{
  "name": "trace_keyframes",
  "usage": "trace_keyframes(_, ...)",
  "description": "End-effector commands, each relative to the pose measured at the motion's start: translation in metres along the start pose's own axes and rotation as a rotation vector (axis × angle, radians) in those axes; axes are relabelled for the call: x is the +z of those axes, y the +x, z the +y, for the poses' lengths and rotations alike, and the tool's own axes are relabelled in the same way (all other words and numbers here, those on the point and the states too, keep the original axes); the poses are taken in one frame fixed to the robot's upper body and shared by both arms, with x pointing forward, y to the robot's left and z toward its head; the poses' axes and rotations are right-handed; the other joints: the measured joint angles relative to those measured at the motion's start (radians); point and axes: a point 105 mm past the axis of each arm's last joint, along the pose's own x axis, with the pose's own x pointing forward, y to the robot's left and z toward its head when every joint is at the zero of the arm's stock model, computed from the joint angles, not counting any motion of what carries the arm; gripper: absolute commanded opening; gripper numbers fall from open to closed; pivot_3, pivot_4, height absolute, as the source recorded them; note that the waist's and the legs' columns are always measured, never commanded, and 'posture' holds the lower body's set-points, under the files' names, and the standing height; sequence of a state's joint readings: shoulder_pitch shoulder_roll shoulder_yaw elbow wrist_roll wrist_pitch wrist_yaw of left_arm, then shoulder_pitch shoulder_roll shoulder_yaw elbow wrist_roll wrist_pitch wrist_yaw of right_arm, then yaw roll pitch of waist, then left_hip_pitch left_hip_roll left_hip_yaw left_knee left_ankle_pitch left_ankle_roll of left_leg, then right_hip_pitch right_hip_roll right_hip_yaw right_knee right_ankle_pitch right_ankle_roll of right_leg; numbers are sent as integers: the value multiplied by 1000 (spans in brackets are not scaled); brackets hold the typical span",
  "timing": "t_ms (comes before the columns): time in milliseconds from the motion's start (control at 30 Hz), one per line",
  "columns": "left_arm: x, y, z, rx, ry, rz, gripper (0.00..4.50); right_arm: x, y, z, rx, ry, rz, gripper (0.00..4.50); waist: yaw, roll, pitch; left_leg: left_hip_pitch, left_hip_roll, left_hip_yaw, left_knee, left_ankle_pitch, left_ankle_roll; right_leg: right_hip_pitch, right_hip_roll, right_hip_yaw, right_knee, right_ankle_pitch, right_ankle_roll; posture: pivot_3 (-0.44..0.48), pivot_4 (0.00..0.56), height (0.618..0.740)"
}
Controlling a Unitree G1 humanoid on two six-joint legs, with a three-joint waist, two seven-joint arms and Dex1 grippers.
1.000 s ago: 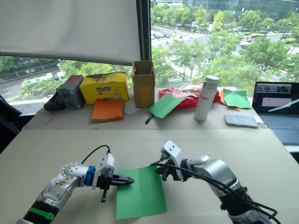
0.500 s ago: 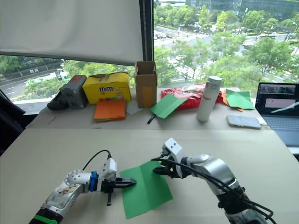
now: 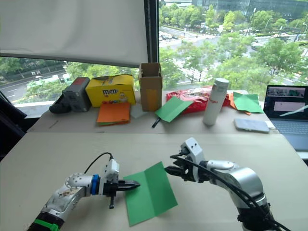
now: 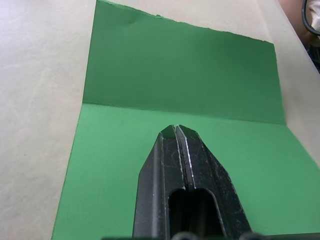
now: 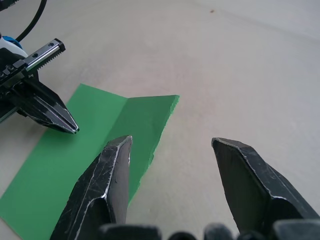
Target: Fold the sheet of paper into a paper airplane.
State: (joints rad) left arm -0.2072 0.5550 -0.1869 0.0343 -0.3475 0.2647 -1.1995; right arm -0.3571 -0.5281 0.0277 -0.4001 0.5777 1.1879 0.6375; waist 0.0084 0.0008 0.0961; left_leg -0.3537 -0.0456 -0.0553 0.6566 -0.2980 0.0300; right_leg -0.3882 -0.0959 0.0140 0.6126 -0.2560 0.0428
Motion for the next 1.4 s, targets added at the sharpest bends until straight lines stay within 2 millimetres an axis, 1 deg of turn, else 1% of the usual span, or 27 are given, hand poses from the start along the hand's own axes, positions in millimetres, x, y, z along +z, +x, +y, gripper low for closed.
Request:
trace_keyframes(33,14,-3,0,-13,62,1,0,11,4,8,74,5,-7,2849,0,0,0,0,0,0,0,0,0,0,0,0,0,0,0,0,150,740)
trace_keyframes(133,13,-4,2,17,76,35,0,18,12,-1,39,59,-14,2849,-1,0,0,0,0,0,0,0,0,0,0,0,0,0,0,0,150,740)
trace_keyframes(167,11,-4,3,33,77,50,0,18,14,-5,-2,55,8,2849,-1,0,0,0,0,0,0,0,0,0,0,0,0,0,0,0,150,740)
trace_keyframes(200,8,-5,2,38,82,67,0,13,15,-8,-30,59,70,2849,0,0,0,0,0,0,-1,0,0,0,0,0,0,0,0,0,150,740)
trace_keyframes(233,5,-6,-1,43,78,78,0,9,17,-5,5,111,120,2849,-1,0,0,0,0,0,-1,0,0,-1,0,0,0,0,0,0,150,740)
trace_keyframes(300,0,-7,-7,45,69,88,0,7,20,-3,46,186,162,2849,-4,0,0,0,0,0,-3,0,-1,0,-1,1,0,0,0,0,150,740)
trace_keyframes(400,-2,-8,-10,54,62,91,0,7,24,-5,55,216,181,2849,-4,0,0,0,0,0,-6,1,-1,-1,-2,1,0,0,0,0,150,740)
trace_keyframes(600,1,-10,-10,86,54,80,0,10,29,5,169,289,194,2849,-6,0,0,0,-1,-1,-8,1,-1,-1,-2,1,0,0,0,0,150,740)
trace_keyframes(733,0,-9,-11,92,51,79,0,12,33,5,197,322,186,1783,-8,0,0,0,-1,-1,-8,1,-1,-1,-2,1,0,0,0,0,150,740)
trace_keyframes(800,0,-9,-11,93,51,79,0,13,34,5,204,328,182,1021,-11,0,0,0,-1,-1,-9,1,-2,-2,-2,1,0,0,0,0,150,740)
trace_keyframes(900,-1,-9,-10,97,47,78,0,14,40,2,196,340,170,30,-13,0,0,0,-1,-1,-9,1,-2,-2,-2,1,1,0,0,0,150,740)
trace_keyframes(1000,-1,-10,-9,99,47,77,0,14,43,1,193,354,158,30,-15,0,0,0,-1,-1,-10,1,-2,-2,-2,1,1,0,0,0,150,740)
trace_keyframes(1133,6,-16,-2,126,44,52,0,13,42,0,180,366,141,30,-15,0,0,0,-1,-1,-10,1,-2,-2,-2,1,1,0,0,0,150,740)
trace_keyframes(1200,15,-21,3,148,37,1,0,13,40,-5,142,393,114,30,-15,0,0,0,-2,-1,-10,2,-3,-2,-2,1,1,0,0,0,150,740)
trace_keyframes(1300,28,-25,10,171,46,-66,0,11,34,-19,36,434,64,30,-13,0,0,0,-2,-1,-10,2,-3,-2,-2,1,1,0,0,0,150,740)
trace_keyframes(1400,32,-24,11,175,54,-86,0,7,29,-23,-34,457,44,30,-14,1,0,0,-2,-2,-10,2,-3,-2,-3,1,1,0,0,0,150,740)
